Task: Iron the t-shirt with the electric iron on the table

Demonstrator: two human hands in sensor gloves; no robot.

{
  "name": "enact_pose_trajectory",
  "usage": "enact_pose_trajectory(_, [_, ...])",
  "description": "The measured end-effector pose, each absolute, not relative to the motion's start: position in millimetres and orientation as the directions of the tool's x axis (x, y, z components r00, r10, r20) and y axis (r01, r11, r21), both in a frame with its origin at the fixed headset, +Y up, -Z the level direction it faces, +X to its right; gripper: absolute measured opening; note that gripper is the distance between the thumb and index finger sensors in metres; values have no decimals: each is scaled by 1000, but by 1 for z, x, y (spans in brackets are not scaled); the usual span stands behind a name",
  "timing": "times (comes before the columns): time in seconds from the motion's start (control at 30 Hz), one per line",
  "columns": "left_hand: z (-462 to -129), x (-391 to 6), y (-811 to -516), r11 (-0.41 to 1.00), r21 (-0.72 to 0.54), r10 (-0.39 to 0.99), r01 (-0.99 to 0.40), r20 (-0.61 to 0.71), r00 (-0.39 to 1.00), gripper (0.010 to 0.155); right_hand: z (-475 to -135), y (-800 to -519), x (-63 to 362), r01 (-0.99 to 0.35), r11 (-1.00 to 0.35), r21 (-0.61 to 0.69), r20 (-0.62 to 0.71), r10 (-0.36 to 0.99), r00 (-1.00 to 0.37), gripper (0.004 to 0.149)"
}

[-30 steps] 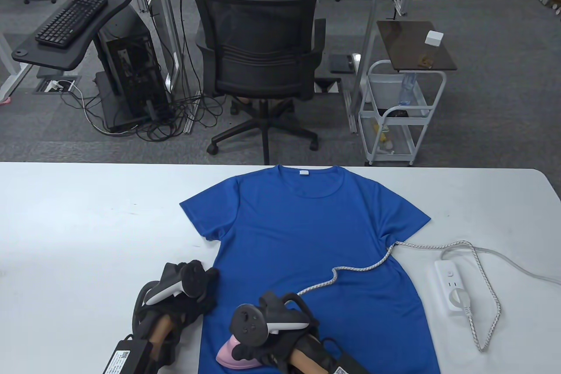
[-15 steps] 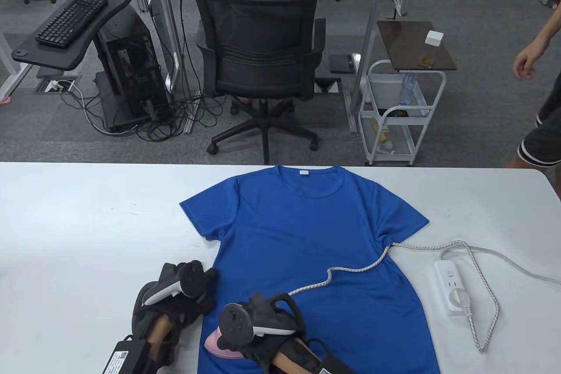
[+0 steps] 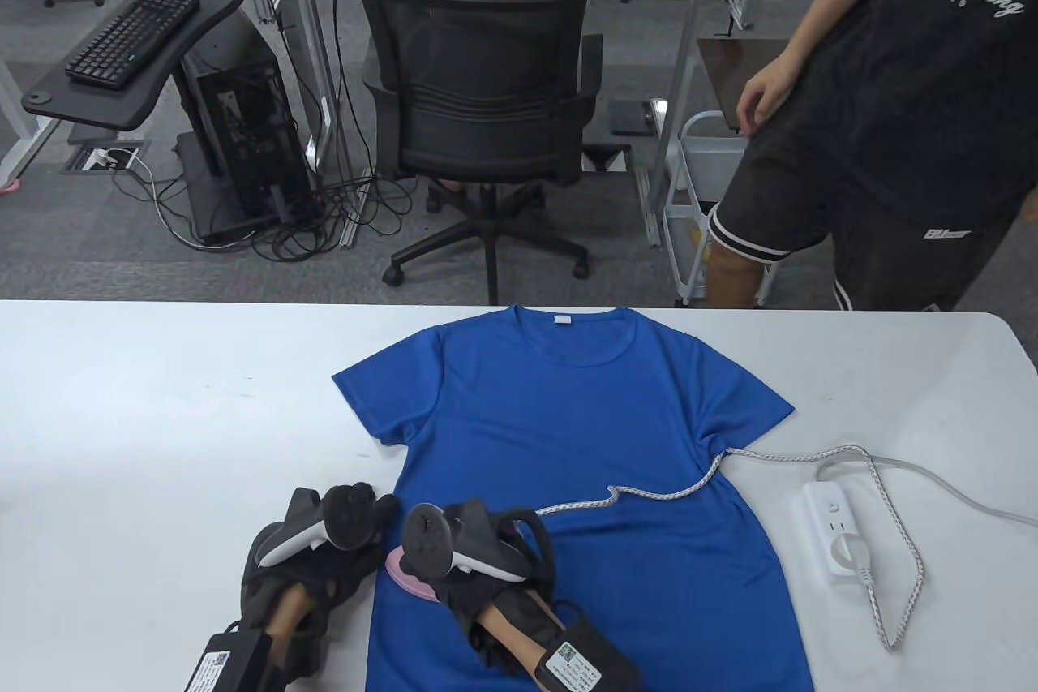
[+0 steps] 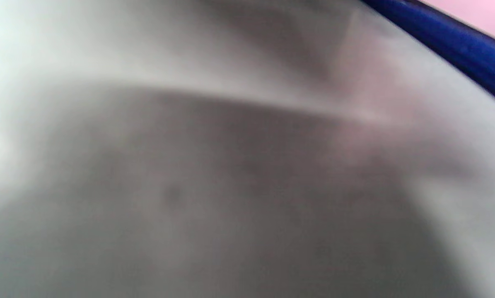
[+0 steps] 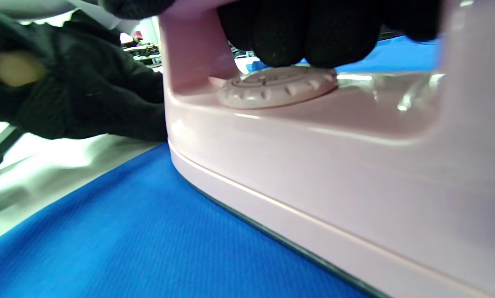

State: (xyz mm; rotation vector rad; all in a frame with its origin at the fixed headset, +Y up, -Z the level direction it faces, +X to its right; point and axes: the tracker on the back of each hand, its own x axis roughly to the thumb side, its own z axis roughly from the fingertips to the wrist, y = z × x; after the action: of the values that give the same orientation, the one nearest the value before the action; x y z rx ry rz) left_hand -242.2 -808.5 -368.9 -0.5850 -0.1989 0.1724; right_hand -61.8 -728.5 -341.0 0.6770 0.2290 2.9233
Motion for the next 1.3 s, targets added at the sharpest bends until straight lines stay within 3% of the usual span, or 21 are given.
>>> enact_pose_trajectory(0.4, [-369,-243,-809,817,-561,246,-135,127,961,68,-374,-730,-71,-102,-991,90,257,122,-959,69])
enact_pose_trajectory(0.6, [-369,-239,-808,835,-539,206,-109,123,971,71,-375,-731,-78,-47,-999,-3,252,45,-967,69])
enact_pose_trajectory(0.7, [-369,-237,-808,839,-542,150,-53,137,979,74,-376,-732,-76,-62,-998,25,263,66,-962,69])
enact_pose_trajectory(1.0, [-369,-238,-809,829,-553,185,-81,134,974,73,-364,-736,-54,-65,-987,146,362,115,-925,68])
enact_pose_trajectory(1.3, [-369,-237,-809,830,-553,176,-73,136,975,70,-341,-738,-27,-28,-983,183,413,103,-905,67])
